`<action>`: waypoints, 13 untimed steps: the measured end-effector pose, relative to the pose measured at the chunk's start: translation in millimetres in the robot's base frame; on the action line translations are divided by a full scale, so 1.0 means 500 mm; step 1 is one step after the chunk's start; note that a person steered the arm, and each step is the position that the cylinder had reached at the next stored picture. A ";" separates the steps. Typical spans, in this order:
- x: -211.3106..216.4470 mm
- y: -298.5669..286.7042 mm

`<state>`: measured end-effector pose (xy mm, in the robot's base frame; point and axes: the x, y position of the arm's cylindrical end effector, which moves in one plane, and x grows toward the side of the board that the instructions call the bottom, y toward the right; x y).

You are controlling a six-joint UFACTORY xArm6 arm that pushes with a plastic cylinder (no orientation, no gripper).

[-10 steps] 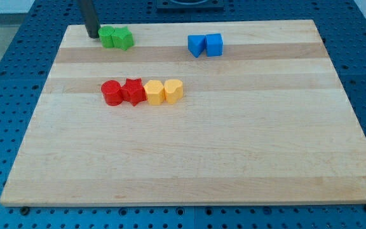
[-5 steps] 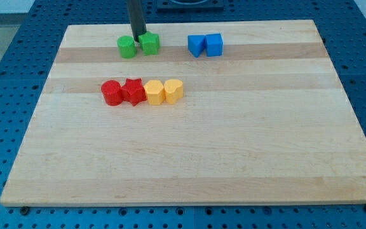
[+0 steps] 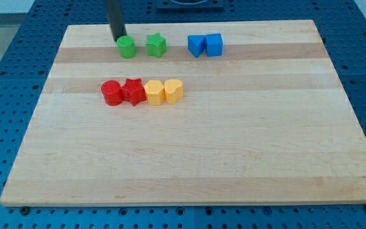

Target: Slide the green star and green circle a bit down and right

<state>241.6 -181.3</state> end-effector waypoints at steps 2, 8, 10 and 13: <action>0.055 -0.062; 0.073 0.076; 0.071 0.119; 0.008 0.139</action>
<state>245.6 -112.0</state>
